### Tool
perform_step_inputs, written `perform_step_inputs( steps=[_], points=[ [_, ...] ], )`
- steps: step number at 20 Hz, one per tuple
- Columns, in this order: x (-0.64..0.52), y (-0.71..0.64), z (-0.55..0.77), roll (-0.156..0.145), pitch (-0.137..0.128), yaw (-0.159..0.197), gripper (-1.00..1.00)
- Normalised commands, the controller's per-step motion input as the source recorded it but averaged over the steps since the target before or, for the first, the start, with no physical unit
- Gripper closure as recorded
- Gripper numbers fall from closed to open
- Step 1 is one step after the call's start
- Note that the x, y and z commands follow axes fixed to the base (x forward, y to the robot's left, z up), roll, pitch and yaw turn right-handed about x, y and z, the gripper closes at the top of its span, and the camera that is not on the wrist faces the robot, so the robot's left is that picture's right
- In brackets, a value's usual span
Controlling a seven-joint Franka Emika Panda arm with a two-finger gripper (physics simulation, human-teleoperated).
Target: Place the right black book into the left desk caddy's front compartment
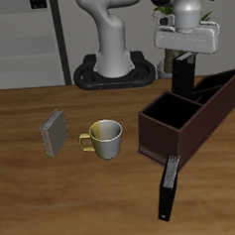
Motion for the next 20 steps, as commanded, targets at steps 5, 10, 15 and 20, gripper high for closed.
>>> perform_step_inputs(
  steps=[5, 10, 15, 20],
  points=[
    [0.09, -0.04, -0.02, -0.012, 0.004, -0.005, 1.00],
    [0.03, 0.02, -0.09, 0.002, 0.014, -0.008, 1.00],
    [0.05, 0.03, -0.15, 0.009, 0.012, 0.002, 1.00],
    [0.08, 0.01, -0.16, 0.002, 0.027, 0.001, 1.00]
  ],
)
